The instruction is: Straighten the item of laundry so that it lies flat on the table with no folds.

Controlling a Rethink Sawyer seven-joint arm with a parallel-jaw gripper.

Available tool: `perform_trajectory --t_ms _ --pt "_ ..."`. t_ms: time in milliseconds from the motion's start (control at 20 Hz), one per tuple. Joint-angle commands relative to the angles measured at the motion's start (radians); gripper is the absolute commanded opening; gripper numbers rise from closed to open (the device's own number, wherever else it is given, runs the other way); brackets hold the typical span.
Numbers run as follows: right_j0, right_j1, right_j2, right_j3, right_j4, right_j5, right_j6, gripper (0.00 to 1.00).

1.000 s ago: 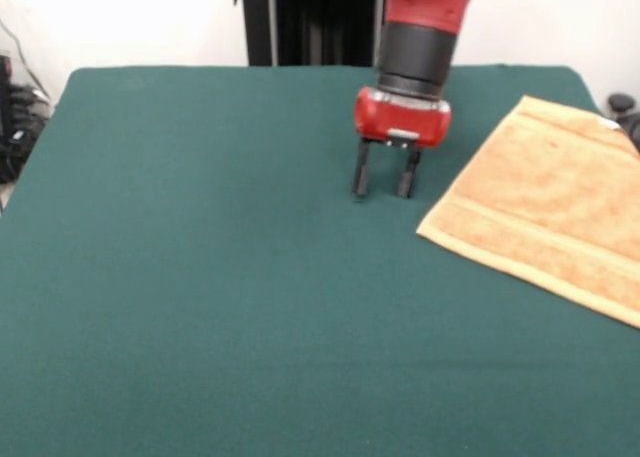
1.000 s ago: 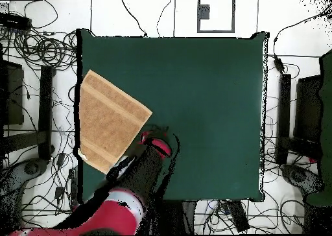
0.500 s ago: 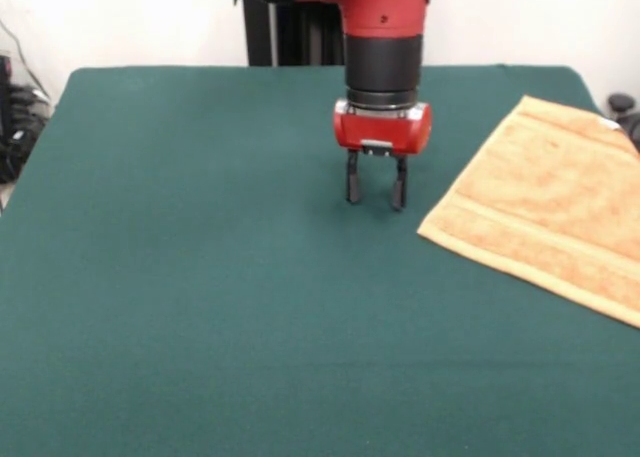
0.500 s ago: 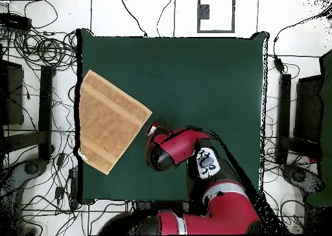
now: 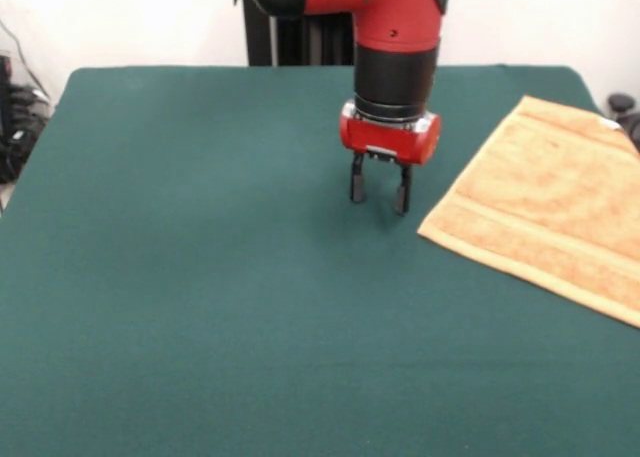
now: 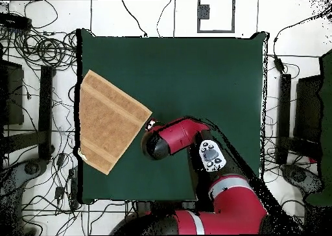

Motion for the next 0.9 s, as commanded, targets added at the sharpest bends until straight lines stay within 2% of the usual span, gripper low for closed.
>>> perform_trajectory --t_ms 50,900 --pt "0.0 0.263 0.3 0.04 0.118 0.133 -0.191 1.0" --pt "-0.041 0.236 0.343 0.092 0.162 0.177 -0.174 1.0"
